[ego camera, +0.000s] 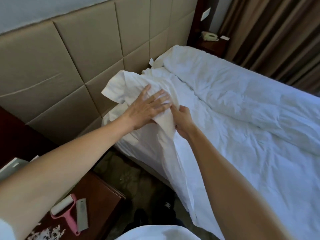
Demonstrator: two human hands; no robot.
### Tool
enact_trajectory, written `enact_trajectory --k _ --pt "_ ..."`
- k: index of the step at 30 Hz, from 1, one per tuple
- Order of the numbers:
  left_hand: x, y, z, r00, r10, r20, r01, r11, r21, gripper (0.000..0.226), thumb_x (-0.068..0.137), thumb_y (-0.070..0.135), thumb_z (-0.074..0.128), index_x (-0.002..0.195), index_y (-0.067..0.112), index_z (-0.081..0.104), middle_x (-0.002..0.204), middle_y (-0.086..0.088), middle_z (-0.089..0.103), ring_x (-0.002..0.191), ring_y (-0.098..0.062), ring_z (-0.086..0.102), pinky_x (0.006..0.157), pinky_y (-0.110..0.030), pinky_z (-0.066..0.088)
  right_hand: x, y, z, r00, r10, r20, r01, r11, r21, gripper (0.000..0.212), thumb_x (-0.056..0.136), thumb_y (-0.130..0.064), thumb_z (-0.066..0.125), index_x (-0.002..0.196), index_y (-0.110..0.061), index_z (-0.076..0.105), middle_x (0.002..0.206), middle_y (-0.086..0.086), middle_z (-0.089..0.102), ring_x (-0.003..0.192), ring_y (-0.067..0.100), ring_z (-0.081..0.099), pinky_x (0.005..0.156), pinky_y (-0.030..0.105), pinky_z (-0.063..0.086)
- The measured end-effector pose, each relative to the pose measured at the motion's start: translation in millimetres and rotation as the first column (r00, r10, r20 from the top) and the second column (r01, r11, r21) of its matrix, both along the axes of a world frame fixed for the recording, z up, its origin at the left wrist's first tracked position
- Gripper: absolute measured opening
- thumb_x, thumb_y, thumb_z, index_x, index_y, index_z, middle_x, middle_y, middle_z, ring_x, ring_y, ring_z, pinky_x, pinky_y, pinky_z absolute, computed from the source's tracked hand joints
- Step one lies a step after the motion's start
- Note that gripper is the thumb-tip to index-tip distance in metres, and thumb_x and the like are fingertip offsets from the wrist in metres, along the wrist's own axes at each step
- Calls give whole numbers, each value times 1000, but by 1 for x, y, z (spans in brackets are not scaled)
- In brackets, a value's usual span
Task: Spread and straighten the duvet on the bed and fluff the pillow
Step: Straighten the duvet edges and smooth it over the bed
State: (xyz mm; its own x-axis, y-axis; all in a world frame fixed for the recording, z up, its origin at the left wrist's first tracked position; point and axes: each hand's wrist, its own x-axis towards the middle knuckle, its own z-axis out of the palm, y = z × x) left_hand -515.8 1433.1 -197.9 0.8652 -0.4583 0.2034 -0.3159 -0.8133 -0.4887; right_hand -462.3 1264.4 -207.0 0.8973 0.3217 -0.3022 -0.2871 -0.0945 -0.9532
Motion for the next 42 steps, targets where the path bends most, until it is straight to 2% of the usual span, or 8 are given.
enact_trajectory --k 3,6,11,14,16,22,28,42 --pt "13 -1 4 995 -58 81 61 998 -28 37 79 -8 61 109 11 67 98 -8 70 94 -28 67 100 -51 45 2 -5 0 999 11 39 -10 1000 -21 22 98 -17 51 98 -3 69 90 10 71 82 22 68 68 34 53" --pt "28 -8 21 1000 -17 5 17 991 -130 27 65 -14 64 80 9 65 62 -7 59 50 -27 58 57 -30 48 8 -16 2 987 103 127 -96 993 -62 13 95 -28 57 100 -21 67 102 7 72 90 19 68 83 40 56" --pt "62 -15 54 957 223 -186 -274 907 -321 28 89 11 50 117 11 53 101 -10 64 87 -38 64 60 -39 38 19 -46 -11 913 373 163 -276 861 -427 100 66 -56 81 147 -33 26 132 -9 50 116 12 52 97 36 48" --pt "89 -21 81 956 259 -140 -292 888 -354 25 91 19 50 115 11 53 108 -12 65 93 -40 62 68 -40 40 33 -69 -37 916 394 83 -226 674 -703 65 85 -42 69 138 -17 43 125 7 59 114 29 57 86 35 46" --pt "108 -23 92 957 261 -126 -289 888 -357 24 92 22 49 112 9 54 107 -16 65 93 -42 62 71 -42 42 48 -79 -43 954 267 140 -84 681 -727 33 94 -36 55 108 -7 62 106 16 66 101 37 63 71 33 44" --pt "148 -11 108 851 370 -373 -440 890 -119 60 64 65 74 102 23 54 84 -5 57 82 -31 60 65 -33 36 122 -102 -2 923 19 384 244 743 -623 17 90 -14 46 76 -11 55 87 18 65 84 36 62 66 32 37" --pt "207 6 96 816 491 -305 -540 835 -103 16 80 26 66 94 18 64 101 -9 68 97 -33 65 68 -33 41 199 -96 44 868 55 493 303 727 -616 25 82 -11 51 57 -13 48 65 8 52 64 31 50 52 32 32" --pt "413 108 102 943 326 -66 -333 927 -174 41 83 -2 54 120 14 46 96 -12 68 87 -35 66 65 -35 36 393 -11 79 745 220 629 506 428 -749 15 83 -12 51 69 -13 56 69 5 59 62 26 55 54 32 40"
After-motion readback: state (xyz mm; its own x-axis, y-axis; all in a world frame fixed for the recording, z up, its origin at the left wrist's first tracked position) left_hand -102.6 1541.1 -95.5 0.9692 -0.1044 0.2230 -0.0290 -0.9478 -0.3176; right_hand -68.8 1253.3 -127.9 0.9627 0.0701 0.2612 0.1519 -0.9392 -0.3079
